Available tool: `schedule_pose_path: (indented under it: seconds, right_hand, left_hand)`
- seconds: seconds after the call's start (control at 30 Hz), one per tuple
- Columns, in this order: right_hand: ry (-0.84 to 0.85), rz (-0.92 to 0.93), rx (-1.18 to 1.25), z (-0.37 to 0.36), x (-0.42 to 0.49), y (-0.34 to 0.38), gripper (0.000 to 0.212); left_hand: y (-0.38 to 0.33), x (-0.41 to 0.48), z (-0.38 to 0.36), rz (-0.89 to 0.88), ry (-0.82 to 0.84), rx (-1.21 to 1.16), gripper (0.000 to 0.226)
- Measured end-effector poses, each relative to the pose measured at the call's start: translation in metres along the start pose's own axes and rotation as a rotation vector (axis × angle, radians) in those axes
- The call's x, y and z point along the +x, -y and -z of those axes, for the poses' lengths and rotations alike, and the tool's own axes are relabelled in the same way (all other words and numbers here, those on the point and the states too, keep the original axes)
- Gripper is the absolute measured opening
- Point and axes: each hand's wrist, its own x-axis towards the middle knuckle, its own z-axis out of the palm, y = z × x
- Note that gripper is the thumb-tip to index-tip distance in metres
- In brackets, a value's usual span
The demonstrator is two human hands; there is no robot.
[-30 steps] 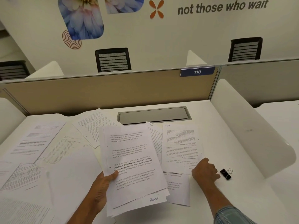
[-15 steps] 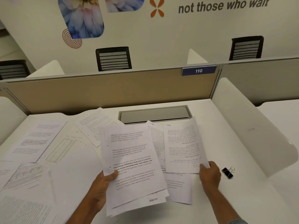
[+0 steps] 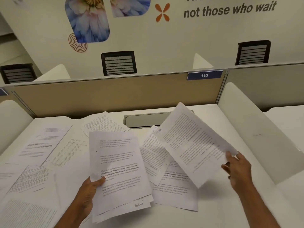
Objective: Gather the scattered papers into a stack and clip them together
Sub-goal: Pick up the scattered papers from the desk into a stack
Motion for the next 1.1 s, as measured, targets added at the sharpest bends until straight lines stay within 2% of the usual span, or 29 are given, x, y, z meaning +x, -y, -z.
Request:
schedule_pose_path:
  seconds: [0.2,0.3,0.4,0.57,0.7,0.87,1.1]
  right_hand:
    - [0.334,0.331,-0.302,-0.006,0.001,0.047,0.016]
    - [0.425,0.451,-0.48,-0.028,-0.001,0.053,0.023]
    - [0.49,0.515,-0.646,-0.057,-0.008,0.046,0.02]
    - [0.521,0.595,-0.856,-0.11,-0.028,0.03,0.013]
    - [0.516,0.61,-0.973,-0.143,-0.042,0.026,0.014]
    - [0.529,0.651,-1.048,-0.172,-0.051,0.025,0.018]
    - [0.561,0.705,-1.042,-0.201,-0.058,0.029,0.02]
  left_hand:
    - [-0.016,-0.006,0.008,-0.019,0.071,0.06,0.036]
    - [-0.023,-0.012,0.005,-0.039,0.156,0.11,0.03]
    - [-0.027,-0.017,-0.004,-0.027,0.263,0.181,0.032]
    - [-0.028,-0.024,-0.029,-0.024,0.422,0.283,0.039]
    - [-0.029,-0.032,-0.05,-0.056,0.477,0.337,0.035]
    - [-0.025,-0.037,-0.064,-0.083,0.517,0.383,0.033]
    - [-0.016,-0.034,-0.072,-0.079,0.489,0.369,0.032]
